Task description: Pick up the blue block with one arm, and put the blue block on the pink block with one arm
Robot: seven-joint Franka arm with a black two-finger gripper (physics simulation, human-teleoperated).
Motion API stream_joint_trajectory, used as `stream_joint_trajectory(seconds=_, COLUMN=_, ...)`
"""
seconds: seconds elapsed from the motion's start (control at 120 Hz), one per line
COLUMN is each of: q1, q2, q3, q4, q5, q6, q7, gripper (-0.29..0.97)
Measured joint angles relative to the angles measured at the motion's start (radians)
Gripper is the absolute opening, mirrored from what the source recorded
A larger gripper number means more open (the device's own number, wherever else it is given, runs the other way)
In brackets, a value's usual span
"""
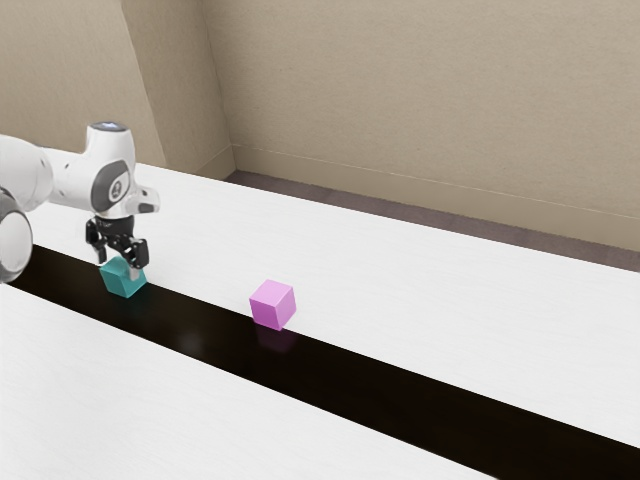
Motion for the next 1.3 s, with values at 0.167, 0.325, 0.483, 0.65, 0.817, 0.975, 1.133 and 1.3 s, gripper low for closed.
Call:
stream_joint_trajectory(seconds=0.167, q1=0.017, q2=0.031, q3=-0.003, q4=0.011, q5=-0.028, q6=0.009, q7=0.009, gripper=0.52)
stream_joint_trajectory(seconds=0.325, q1=0.020, q2=0.047, q3=-0.011, q4=0.034, q5=-0.040, q6=0.017, q7=0.014, gripper=0.40)
stream_joint_trajectory(seconds=0.483, q1=-0.031, q2=0.013, q3=-0.012, q4=0.021, q5=-0.041, q6=0.020, q7=0.015, gripper=0.36)
stream_joint_trajectory(seconds=0.65, q1=-0.109, q2=-0.126, q3=-0.012, q4=-0.027, q5=-0.072, q6=0.002, q7=0.005, gripper=0.34)
stream_joint_trajectory(seconds=0.817, q1=-0.190, q2=-0.194, q3=-0.021, q4=-0.062, q5=-0.133, q6=-0.029, q7=-0.025, gripper=0.33)
stream_joint_trajectory(seconds=0.975, q1=-0.284, q2=-0.278, q3=-0.027, q4=-0.143, q5=-0.181, q6=-0.052, q7=-0.072, gripper=0.33)
stream_joint_trajectory(seconds=1.133, q1=-0.369, q2=-0.277, q3=-0.021, q4=-0.148, q5=-0.203, q6=-0.063, q7=-0.113, gripper=0.32)
stream_joint_trajectory(seconds=1.3, q1=-0.393, q2=-0.213, q3=-0.022, q4=-0.105, q5=-0.211, q6=-0.069, q7=-0.146, gripper=0.33)
